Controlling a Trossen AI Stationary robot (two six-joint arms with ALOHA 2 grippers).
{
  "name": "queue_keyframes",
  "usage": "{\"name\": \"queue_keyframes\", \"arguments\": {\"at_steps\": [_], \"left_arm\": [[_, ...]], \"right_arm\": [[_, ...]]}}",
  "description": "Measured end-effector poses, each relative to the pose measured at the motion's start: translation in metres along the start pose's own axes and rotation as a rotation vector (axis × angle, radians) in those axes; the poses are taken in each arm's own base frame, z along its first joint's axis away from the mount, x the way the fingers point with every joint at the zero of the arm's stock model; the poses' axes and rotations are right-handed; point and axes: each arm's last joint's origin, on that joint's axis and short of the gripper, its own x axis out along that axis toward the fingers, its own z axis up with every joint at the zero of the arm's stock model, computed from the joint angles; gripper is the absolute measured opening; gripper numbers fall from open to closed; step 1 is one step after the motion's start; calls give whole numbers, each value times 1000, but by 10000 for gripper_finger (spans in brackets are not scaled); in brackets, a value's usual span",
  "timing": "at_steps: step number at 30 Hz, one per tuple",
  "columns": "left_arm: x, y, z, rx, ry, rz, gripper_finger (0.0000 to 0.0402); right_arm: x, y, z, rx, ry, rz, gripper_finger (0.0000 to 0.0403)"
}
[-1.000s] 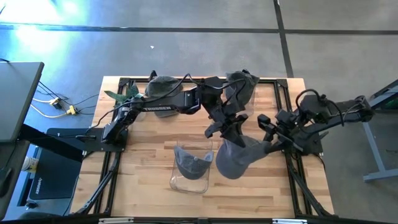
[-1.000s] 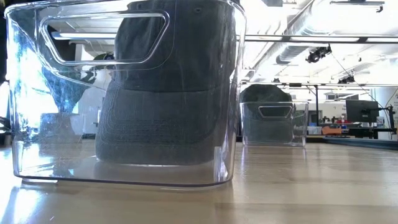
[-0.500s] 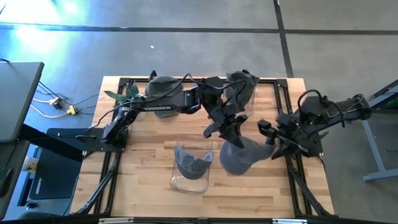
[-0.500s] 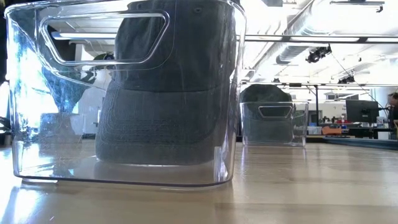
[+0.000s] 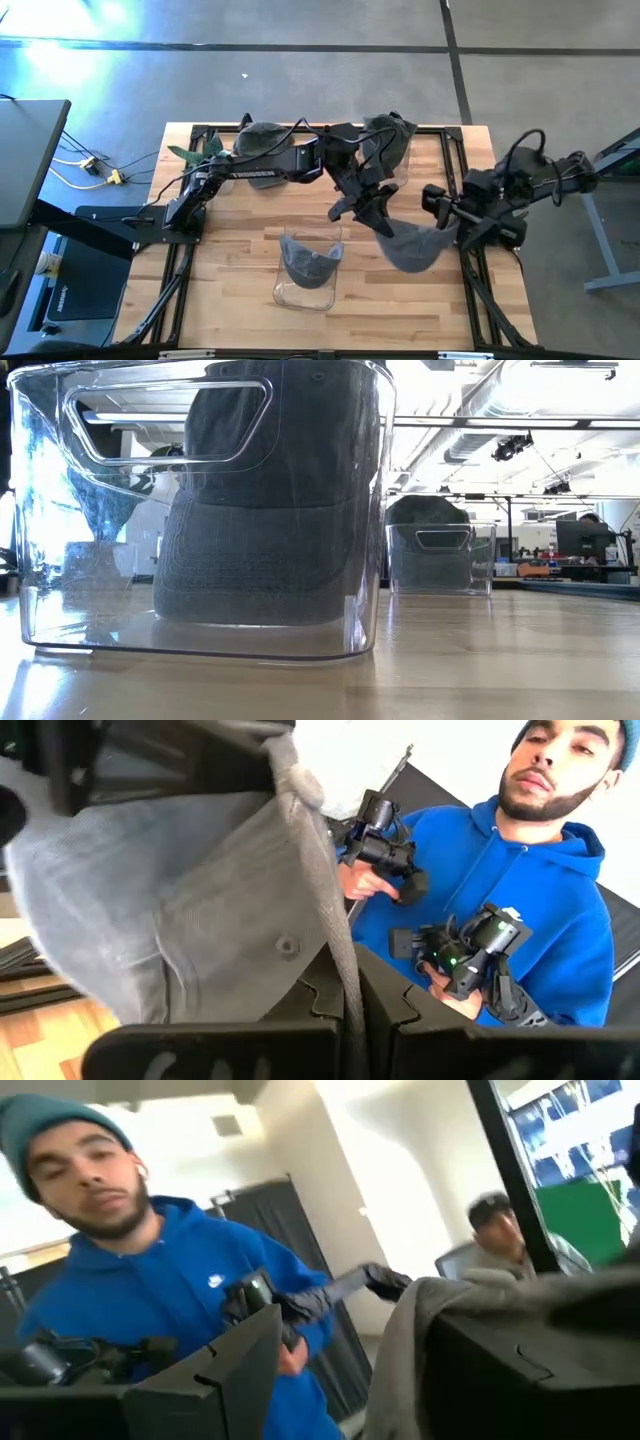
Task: Pick & Place hat
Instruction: Put the gray cap into the bottom transparent bin
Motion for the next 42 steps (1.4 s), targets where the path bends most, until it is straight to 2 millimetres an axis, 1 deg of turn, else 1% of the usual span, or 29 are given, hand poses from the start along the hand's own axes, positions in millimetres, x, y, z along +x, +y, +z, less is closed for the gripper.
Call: {"name": "queue_keyframes", "arguments": {"at_steps": [6, 13, 16, 21, 29, 32, 34, 36, 39, 42], "left_arm": [[0, 0, 0, -3, 2, 1, 0], [0, 0, 0, -2, -5, 4, 0], [0, 0, 0, -5, -4, 4, 0], [0, -1, 1, 8, -11, -2, 0], [0, -1, 2, 10, -11, -3, 0], [-2, -6, 4, 17, -15, -6, 0], [-3, -9, 6, 27, -20, -9, 0], [-3, -10, 6, 28, -21, -10, 0], [-3, -9, 5, 23, -18, -7, 0], [-3, -9, 5, 24, -15, -12, 0]], "right_arm": [[-7, -8, -15, 104, 118, -169, 237], [-5, -27, -37, 145, 279, -361, 237], [-3, -30, -40, 122, 314, -344, 235], [-1, -26, -38, 128, 324, -227, 225], [-3, -10, -24, 109, 220, -95, 176], [-2, -8, -21, 115, 210, -49, 163], [-2, -8, -21, 119, 213, -53, 159], [-1, -11, -23, 129, 212, -93, 159], [-3, -16, -26, 140, 220, -169, 170], [-2, -19, -27, 115, 236, -186, 183]]}}
